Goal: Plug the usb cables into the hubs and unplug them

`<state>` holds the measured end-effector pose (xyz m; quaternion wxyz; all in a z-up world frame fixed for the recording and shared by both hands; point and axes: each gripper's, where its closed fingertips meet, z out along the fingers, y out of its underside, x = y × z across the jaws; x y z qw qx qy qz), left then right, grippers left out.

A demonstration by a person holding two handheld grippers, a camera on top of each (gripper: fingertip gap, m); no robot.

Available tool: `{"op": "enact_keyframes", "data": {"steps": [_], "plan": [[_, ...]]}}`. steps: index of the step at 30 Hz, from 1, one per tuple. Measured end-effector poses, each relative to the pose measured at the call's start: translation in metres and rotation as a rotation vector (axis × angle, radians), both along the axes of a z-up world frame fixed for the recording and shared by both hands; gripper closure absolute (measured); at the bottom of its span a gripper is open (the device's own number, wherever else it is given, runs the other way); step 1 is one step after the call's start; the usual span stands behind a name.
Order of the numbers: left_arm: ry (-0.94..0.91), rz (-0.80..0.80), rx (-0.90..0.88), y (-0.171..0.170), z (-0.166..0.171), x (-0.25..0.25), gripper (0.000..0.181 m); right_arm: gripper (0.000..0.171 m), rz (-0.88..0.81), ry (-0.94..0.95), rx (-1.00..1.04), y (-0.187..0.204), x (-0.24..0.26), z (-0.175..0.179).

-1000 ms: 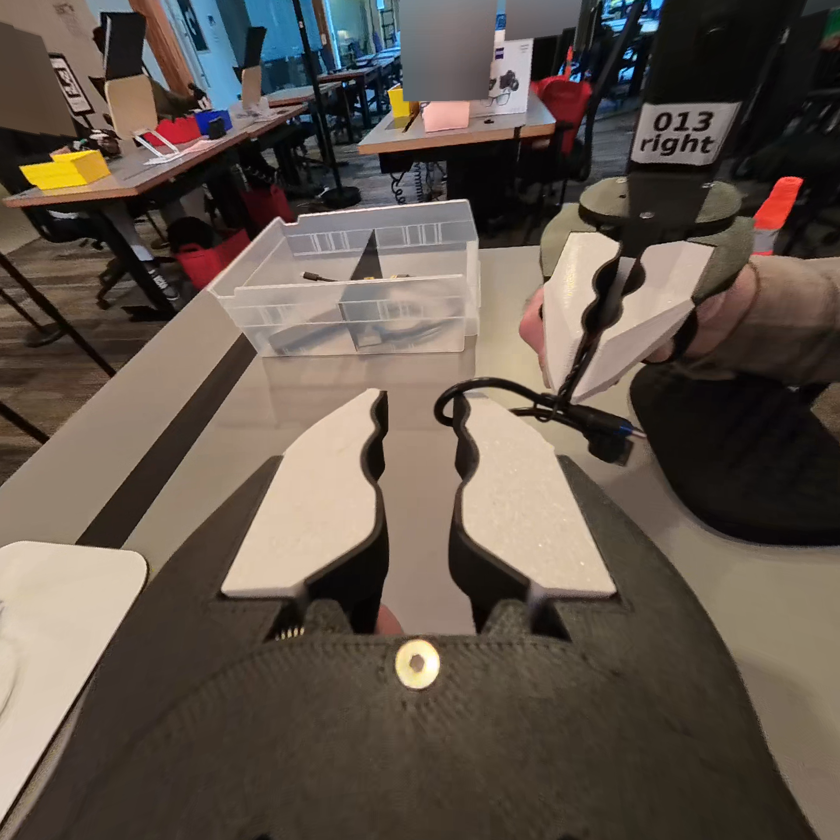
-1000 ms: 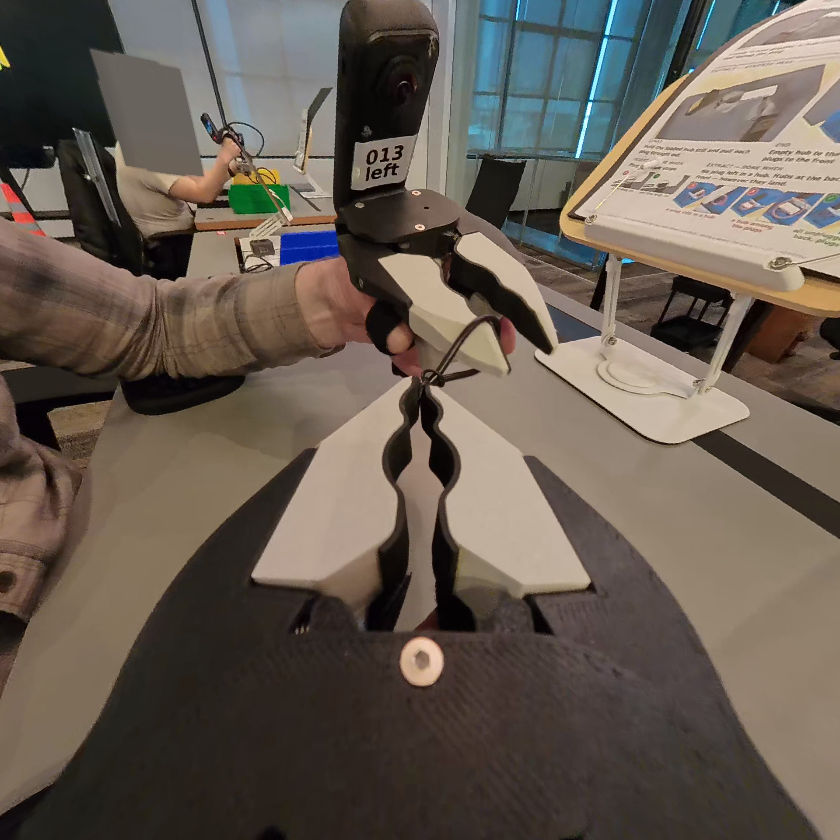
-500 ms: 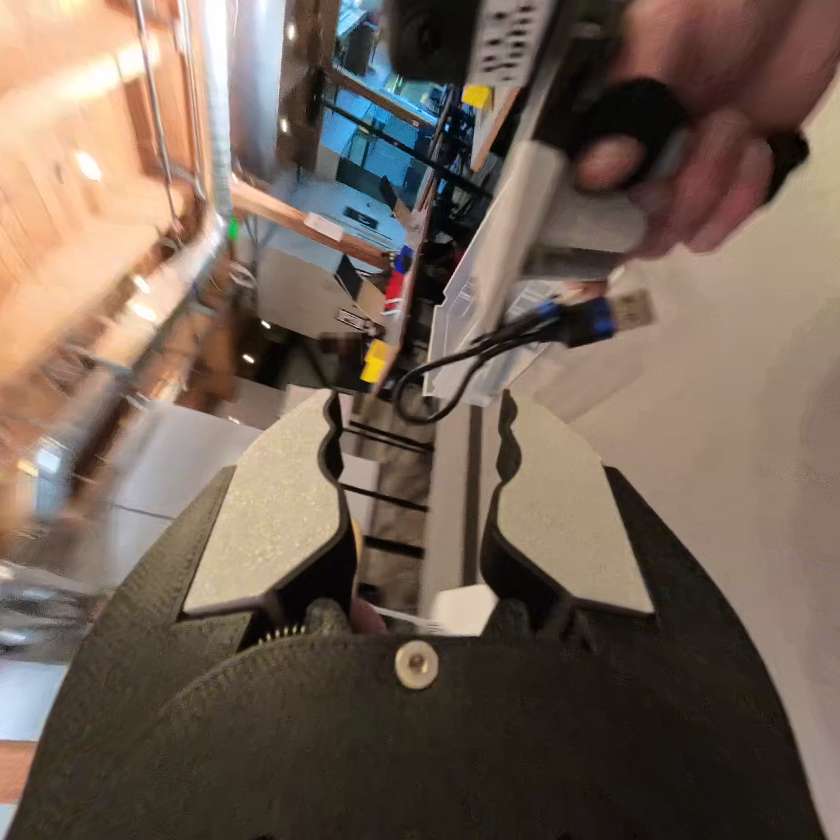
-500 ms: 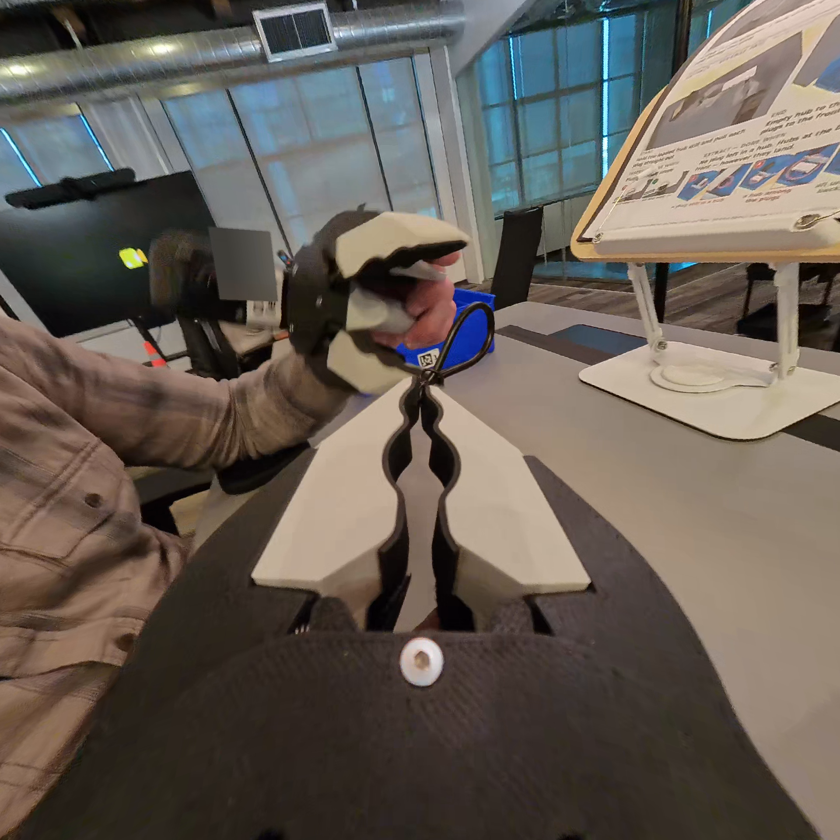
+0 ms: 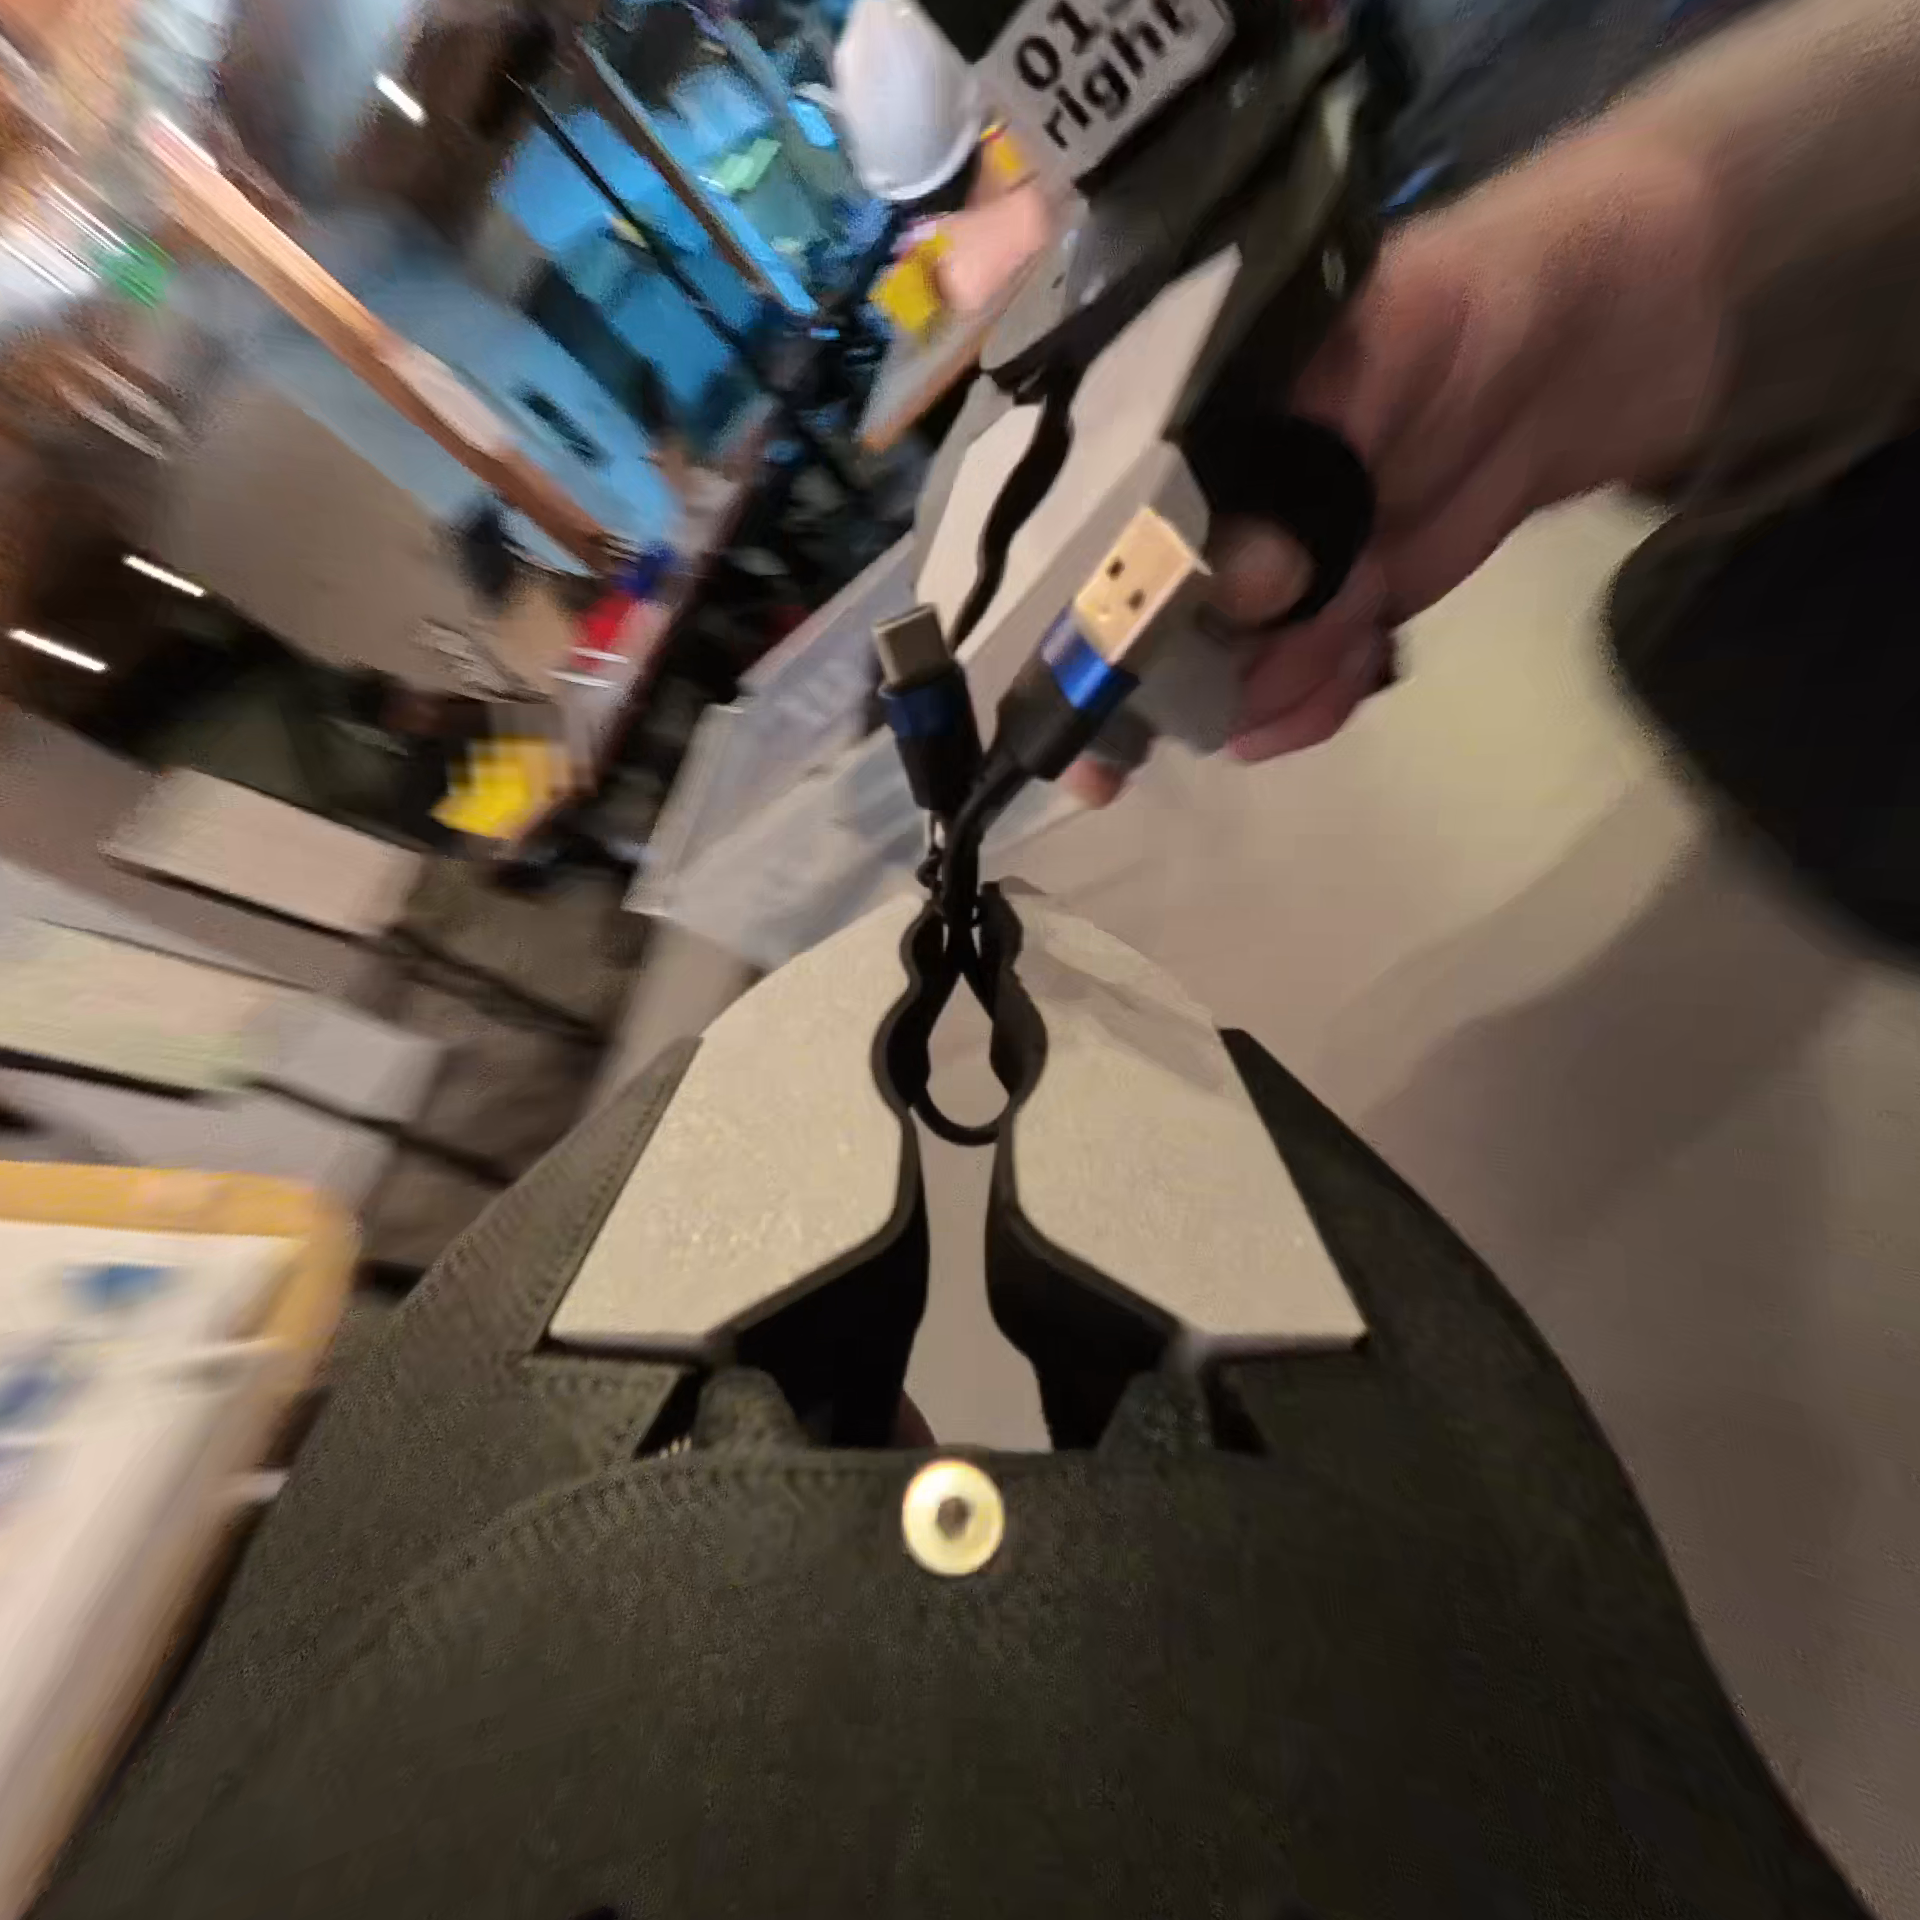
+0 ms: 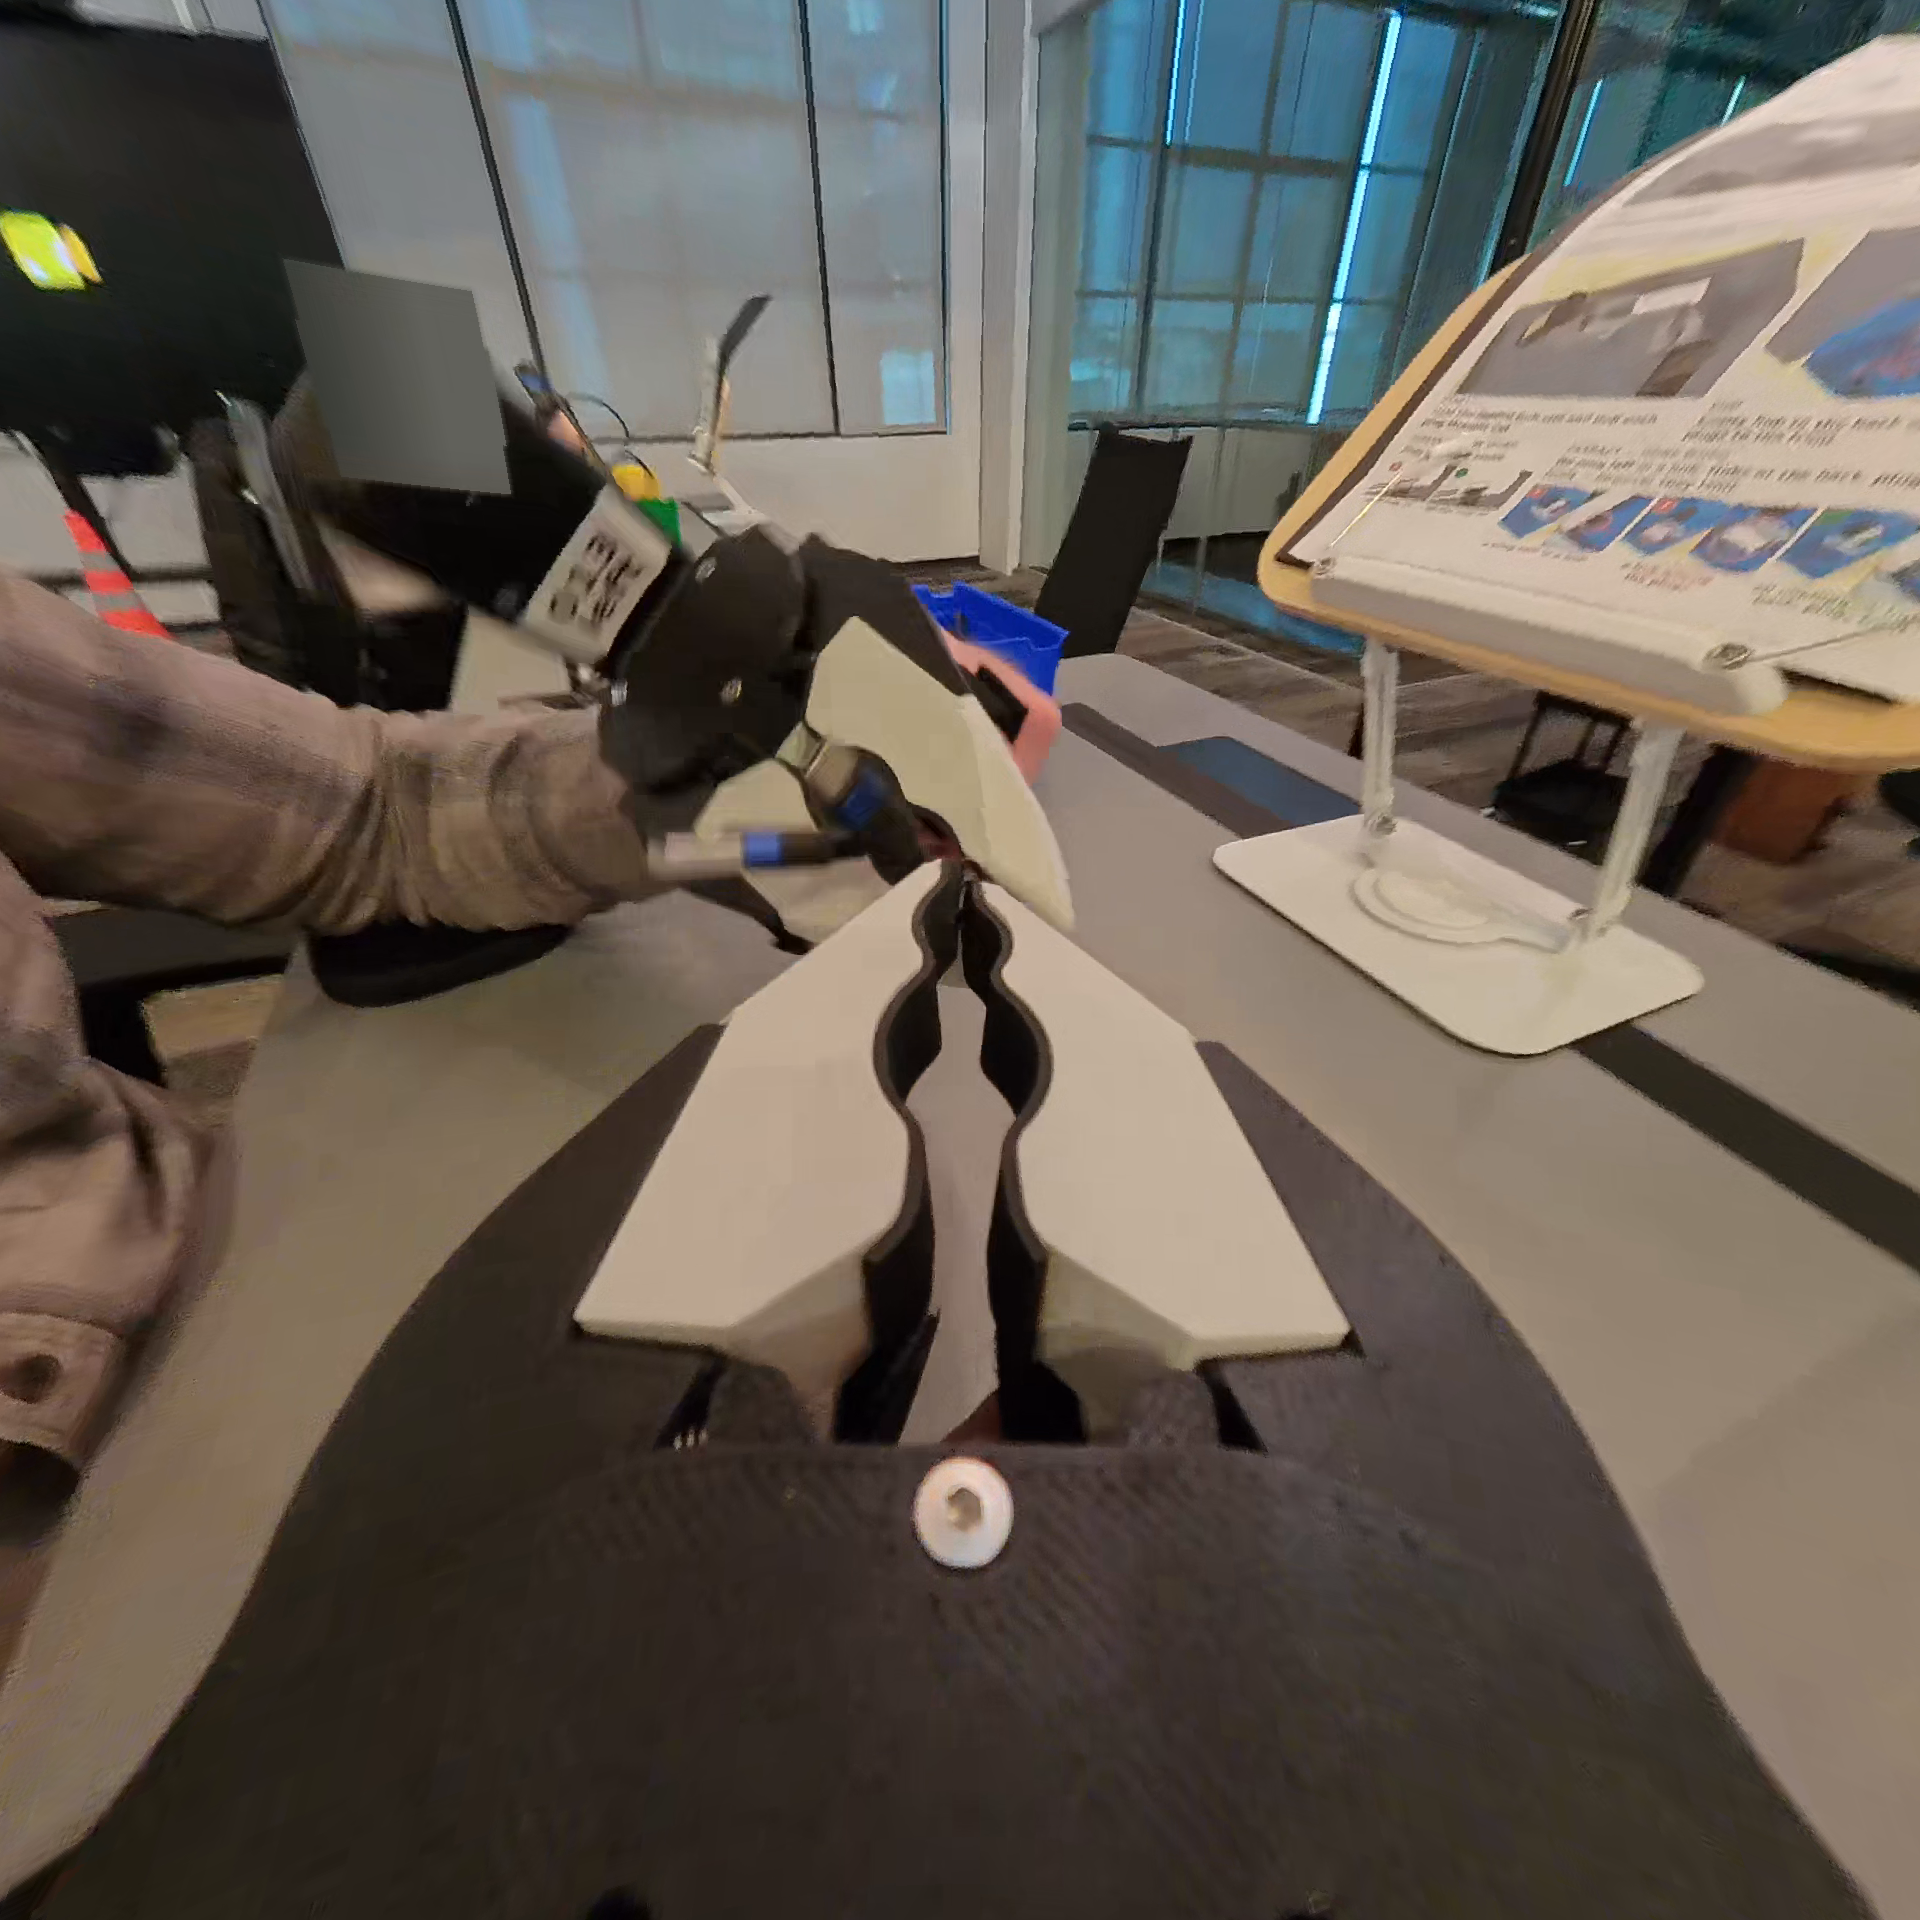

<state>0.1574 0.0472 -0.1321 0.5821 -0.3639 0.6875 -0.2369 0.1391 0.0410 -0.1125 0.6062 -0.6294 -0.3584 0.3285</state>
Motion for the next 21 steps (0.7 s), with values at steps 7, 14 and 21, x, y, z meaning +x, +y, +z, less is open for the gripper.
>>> {"op": "enact_keyframes", "data": {"steps": [7,14,21], "plan": [[-0.064,-0.299,-0.892,-0.021,0.015,-0.001,0.178,0.171,-0.151,-0.29,0.341,0.003,0.005,0.007],[-0.115,-0.293,-1.144,-0.017,0.01,0.008,0.176,0.171,-0.293,-0.62,0.557,0.01,0.017,0.003],[-0.228,-0.129,-0.443,0.002,0.037,-0.011,0.147,0.171,-0.135,-0.099,0.137,0.007,0.029,0.022]]}}
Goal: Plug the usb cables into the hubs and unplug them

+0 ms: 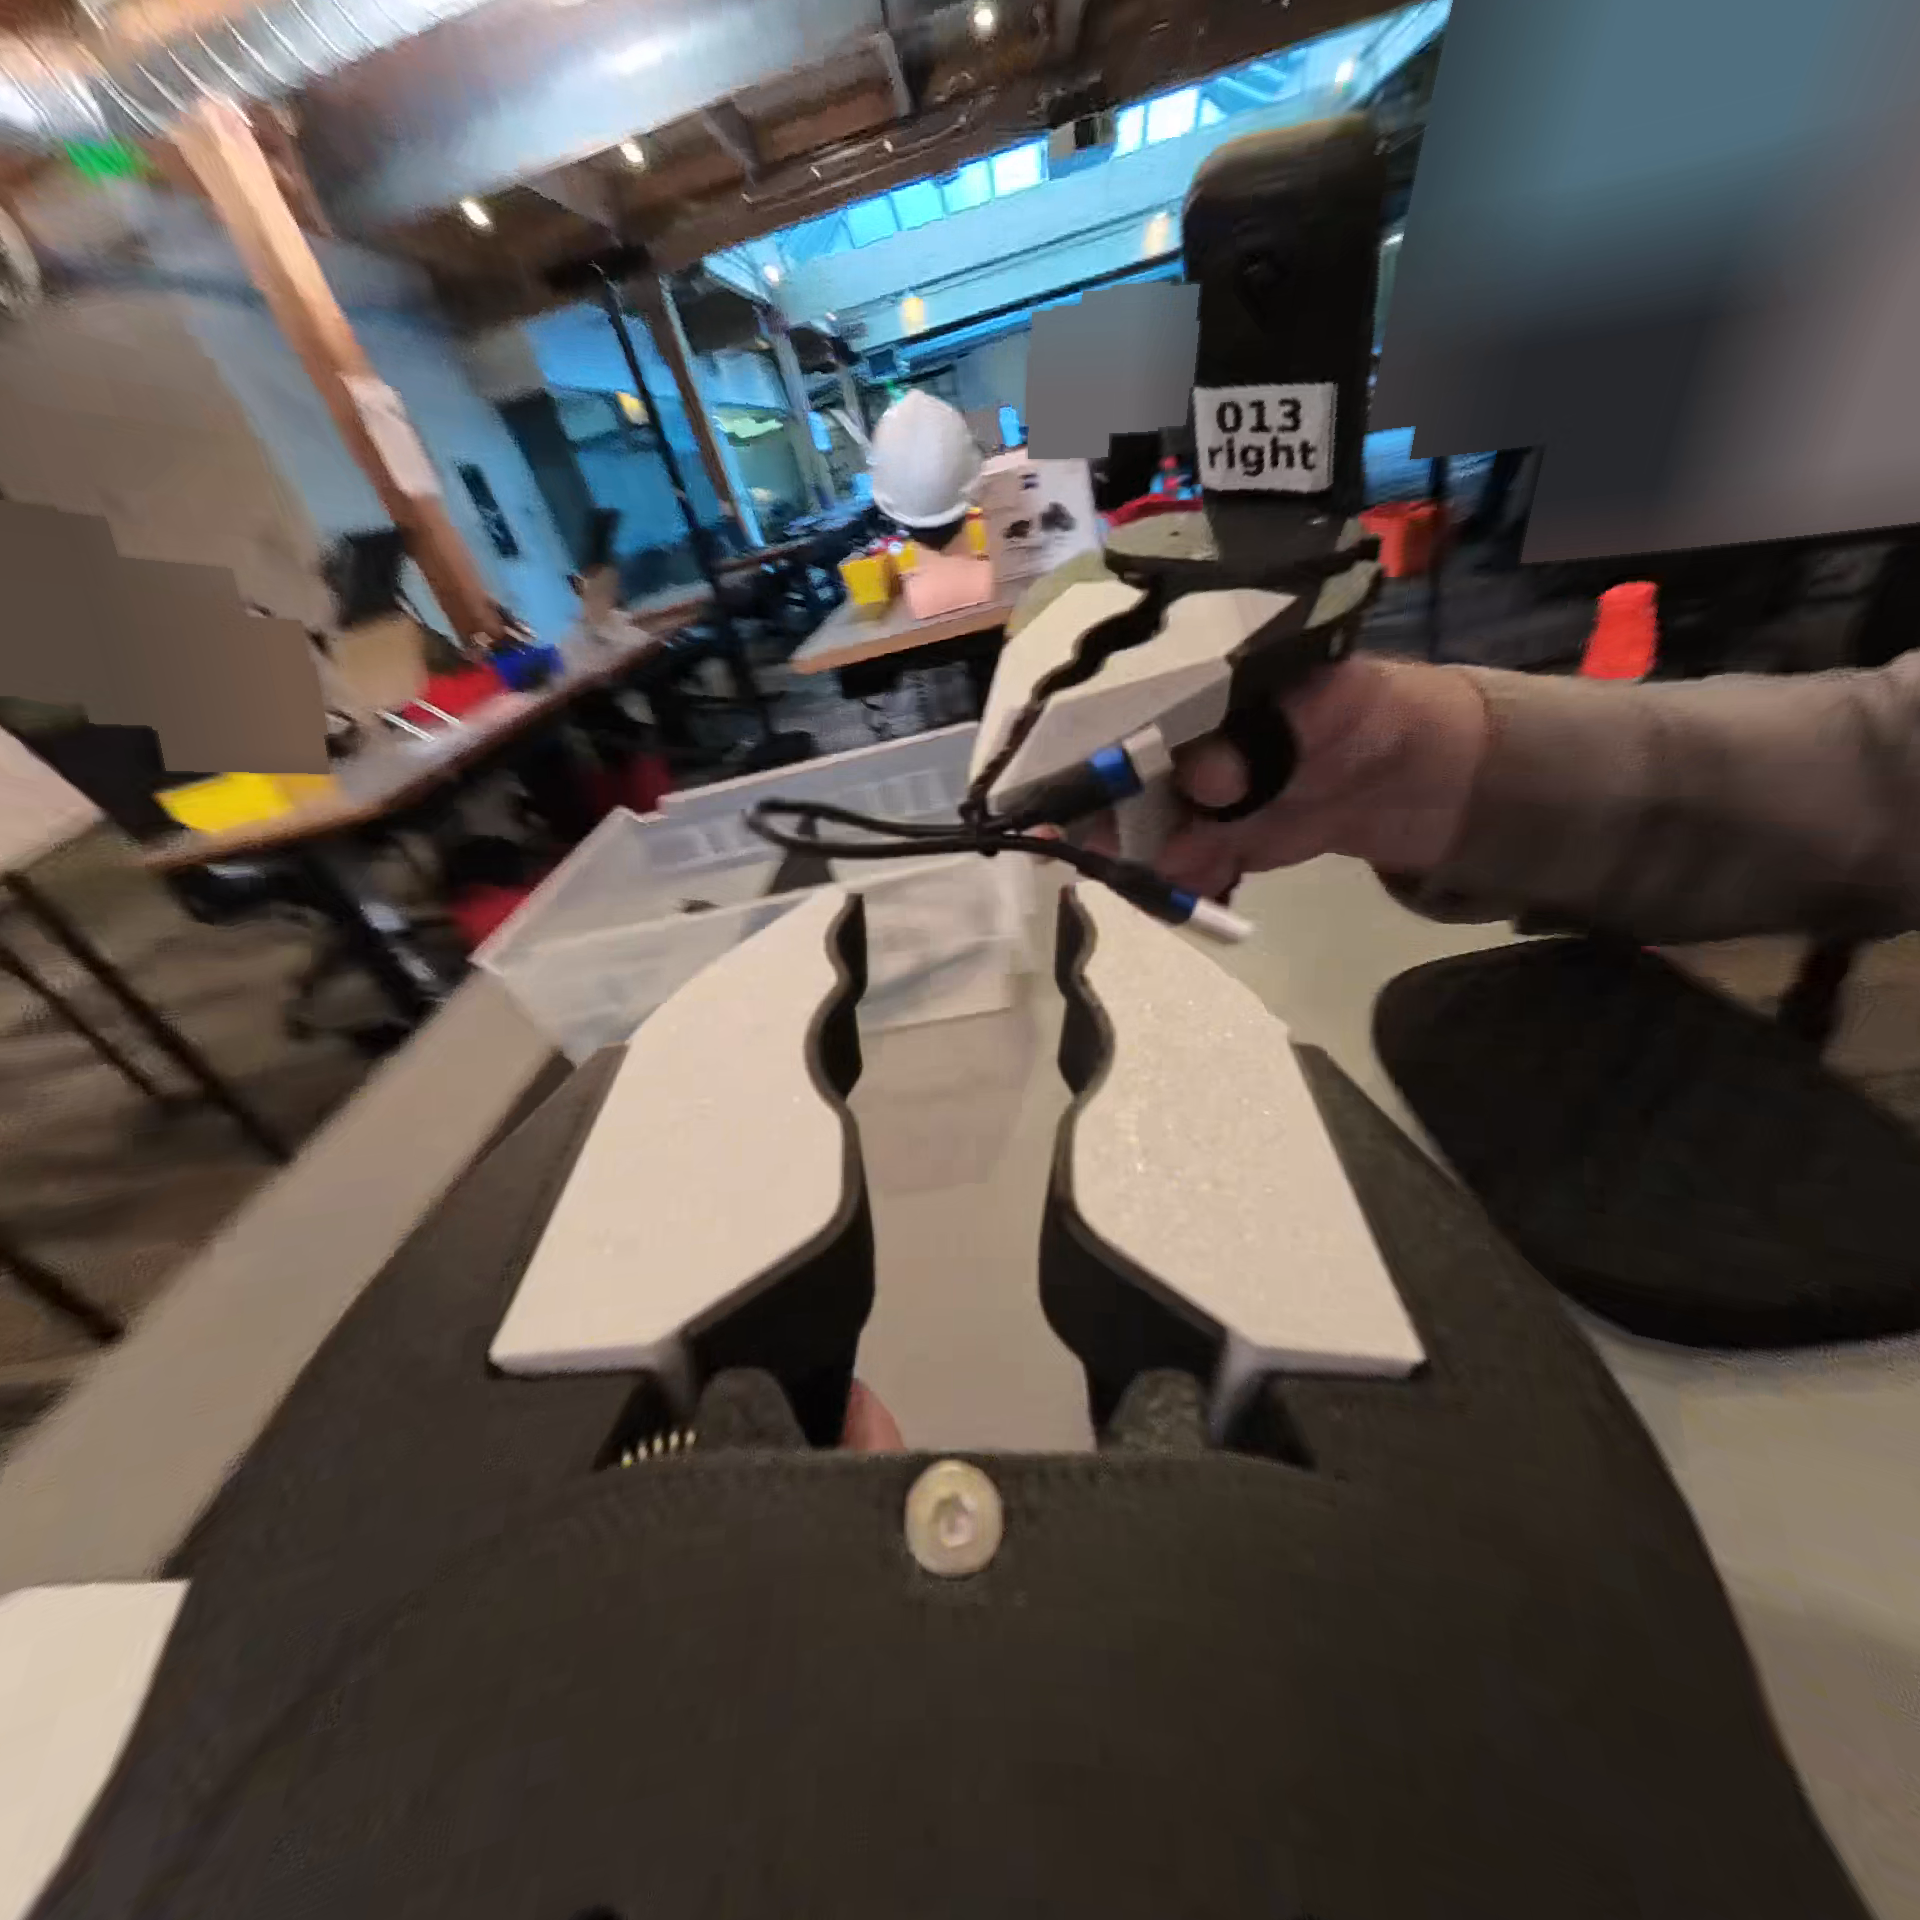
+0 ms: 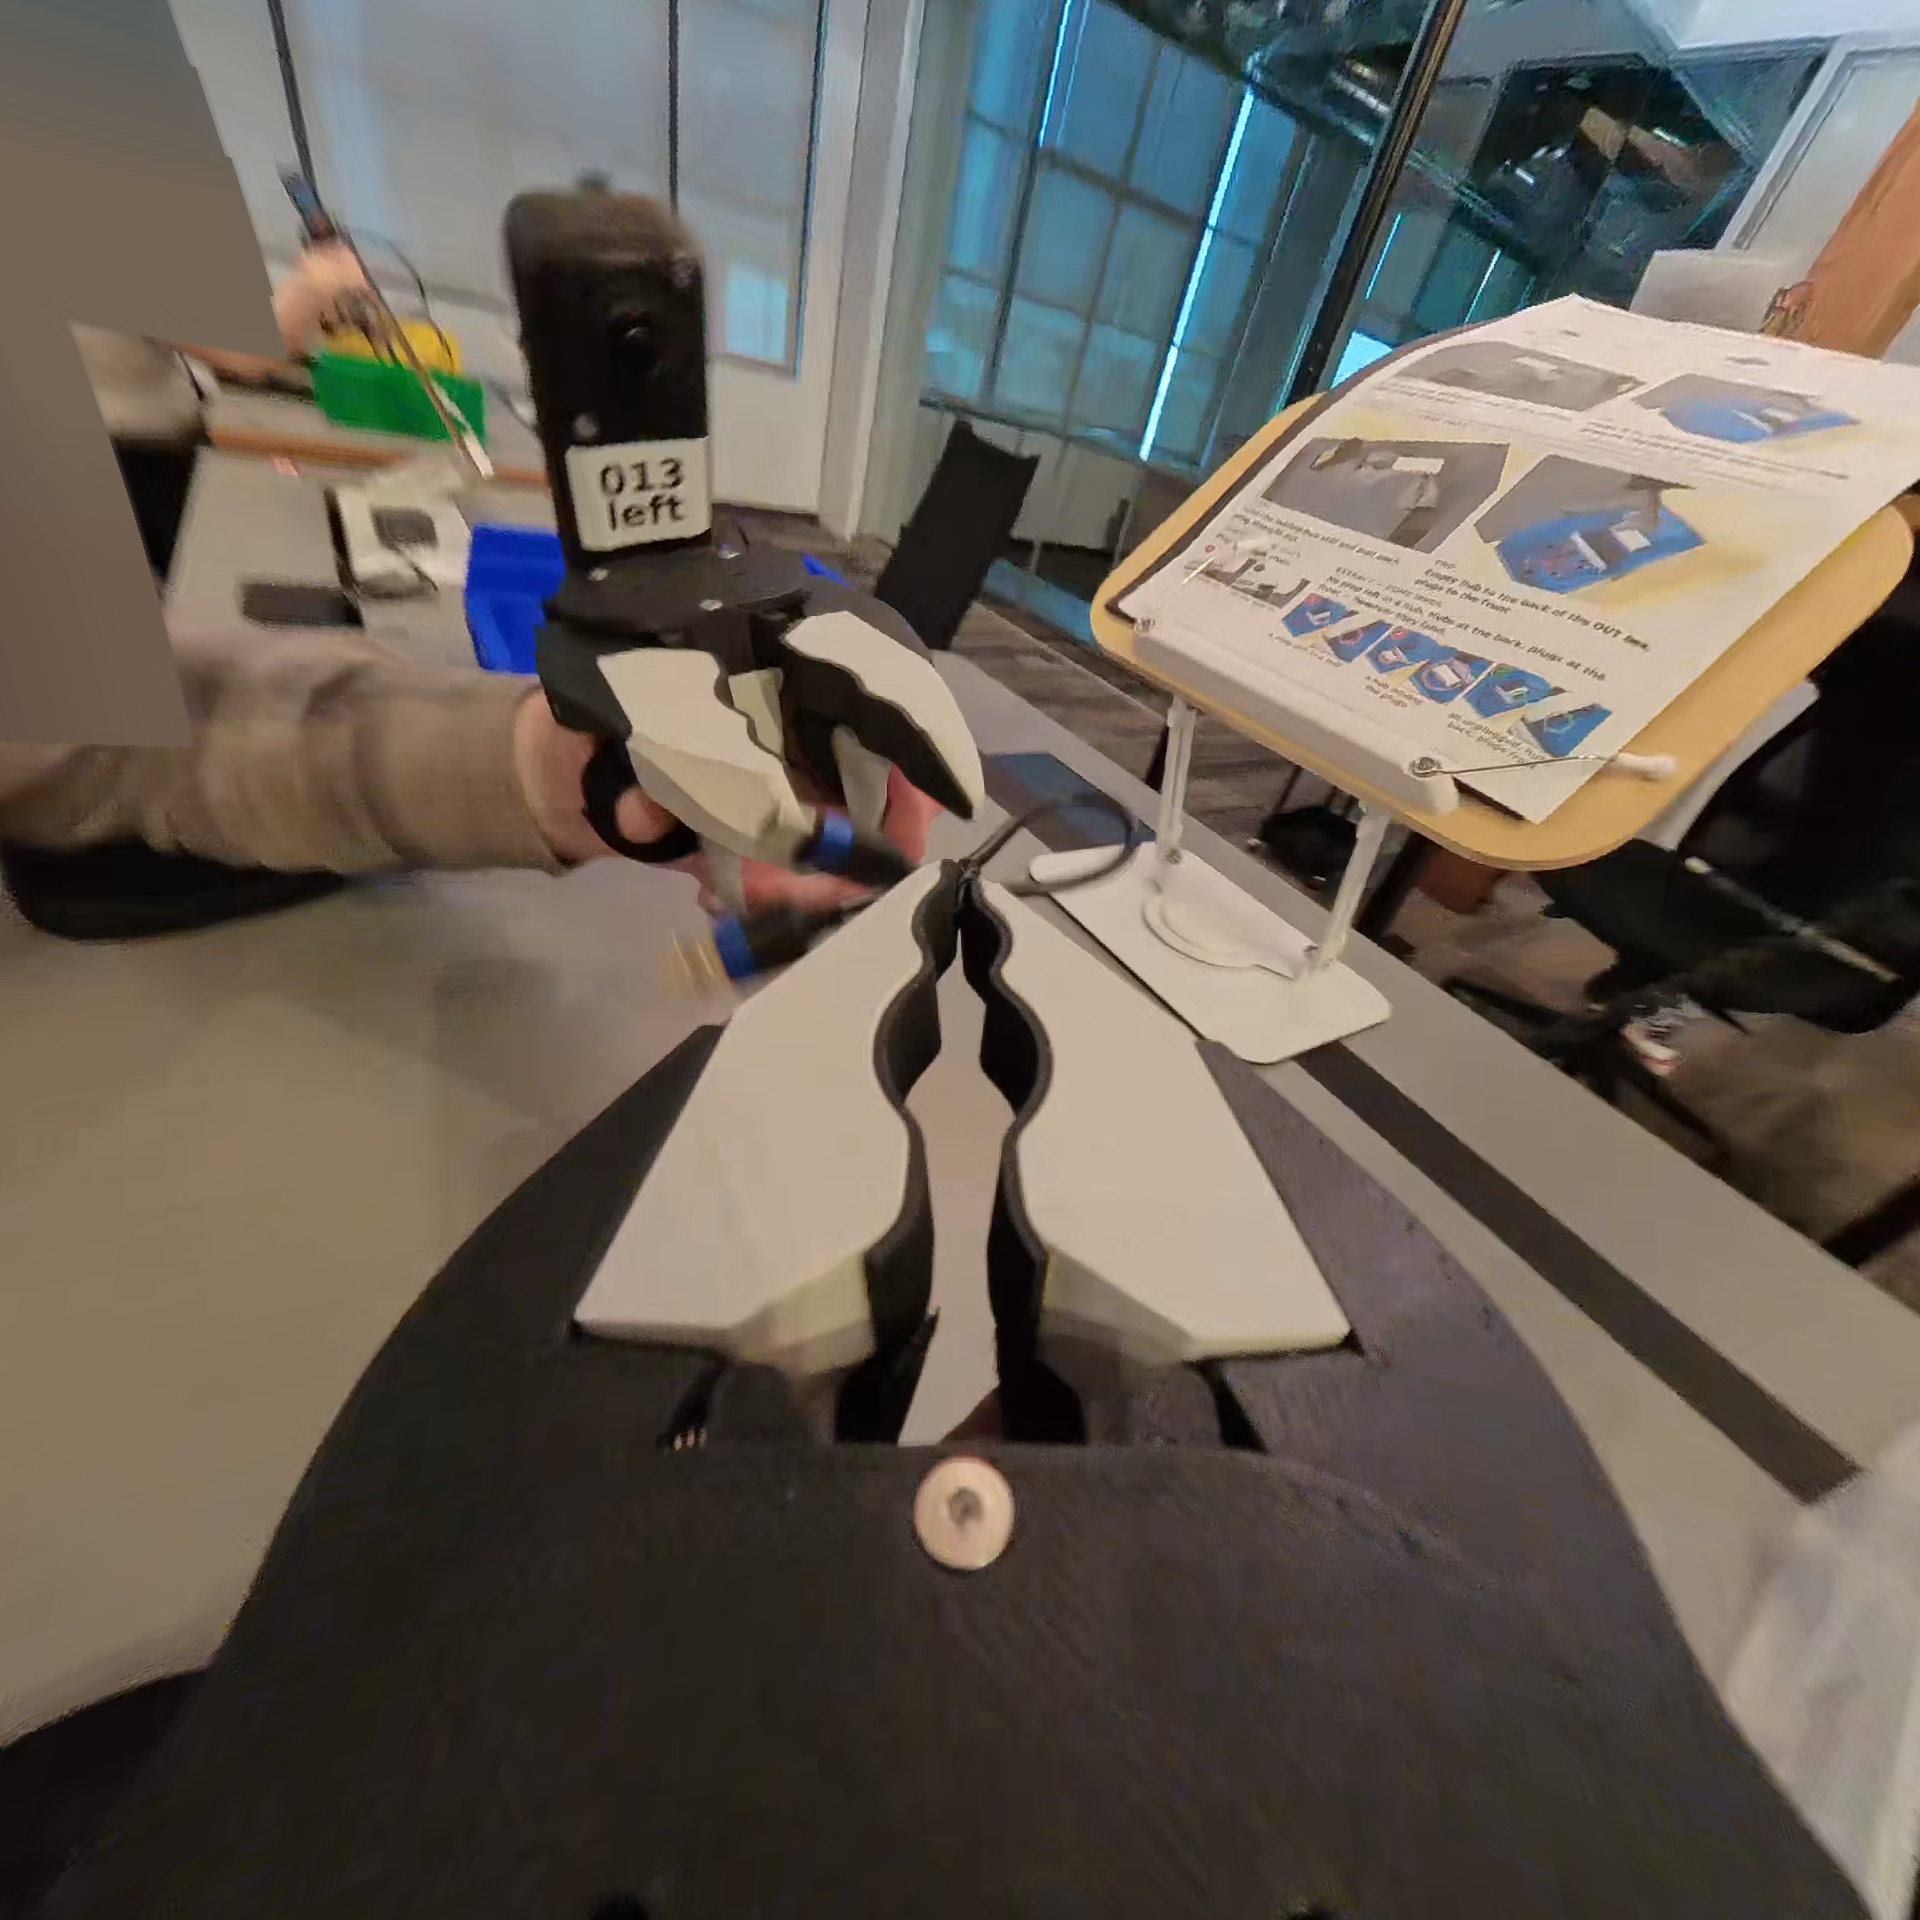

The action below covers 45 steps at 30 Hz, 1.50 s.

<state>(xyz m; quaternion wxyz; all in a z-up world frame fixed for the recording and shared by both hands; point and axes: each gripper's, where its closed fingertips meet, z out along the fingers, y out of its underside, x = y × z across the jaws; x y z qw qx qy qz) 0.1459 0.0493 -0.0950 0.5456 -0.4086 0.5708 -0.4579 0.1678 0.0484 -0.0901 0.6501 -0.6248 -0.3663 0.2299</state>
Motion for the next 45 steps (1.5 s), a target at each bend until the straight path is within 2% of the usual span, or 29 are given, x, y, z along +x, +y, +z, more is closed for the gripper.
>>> {"op": "enact_keyframes", "data": {"steps": [2,5,9,11,13,15,17,20,25,32,35,38,41,42,45], "plan": [[-0.014,0.04,0.093,0.005,0.008,-0.006,0.144,0.171,0.016,0.043,-0.052,0.001,0.002,0.0],[-0.026,0.134,0.353,0.006,0.012,-0.01,0.137,0.171,0.004,0.064,-0.079,0.003,0.003,0.0],[-0.014,0.242,0.908,-0.021,0.001,0.0,0.121,0.171,0.01,0.134,-0.174,0.008,0.002,-0.003],[-0.012,0.352,1.195,-0.026,-0.007,0.01,0.115,0.171,0.042,0.186,-0.233,0.008,-0.002,-0.004],[-0.075,0.422,1.299,-0.028,-0.006,0.014,0.117,0.171,0.063,0.18,-0.272,0.007,-0.008,-0.011],[-0.126,0.459,1.297,-0.03,-0.001,0.013,0.125,0.171,0.065,0.141,-0.285,0.007,-0.014,-0.019],[-0.234,0.444,1.242,-0.042,0.013,0.004,0.158,0.171,0.06,0.089,-0.275,0.005,-0.019,-0.027],[-0.224,0.465,1.086,-0.032,0.027,-0.001,0.181,0.171,0.076,0.053,-0.255,0.001,-0.027,-0.031],[-0.172,0.462,0.831,-0.005,0.032,-0.006,0.181,0.171,0.108,0.037,-0.236,-0.004,-0.034,-0.032],[-0.057,0.43,0.62,0.028,0.009,-0.001,0.181,0.171,0.187,0.073,-0.21,-0.015,-0.042,-0.025],[0.014,0.4,0.594,0.033,-0.009,0.003,0.181,0.171,0.187,0.1,-0.192,-0.015,-0.039,-0.018],[0.091,0.314,0.577,0.023,-0.03,0.012,0.181,0.171,0.164,0.068,-0.174,-0.013,-0.038,-0.02],[0.118,0.312,0.586,0.024,-0.039,0.015,0.18,0.171,0.144,0.097,-0.176,-0.01,-0.03,-0.016],[0.1,0.326,0.593,0.027,-0.037,0.013,0.176,0.171,0.141,0.114,-0.18,-0.009,-0.027,-0.014],[0.035,0.39,0.638,0.038,-0.023,0.005,0.142,0.171,0.117,0.155,-0.194,-0.004,-0.02,-0.015]]}}
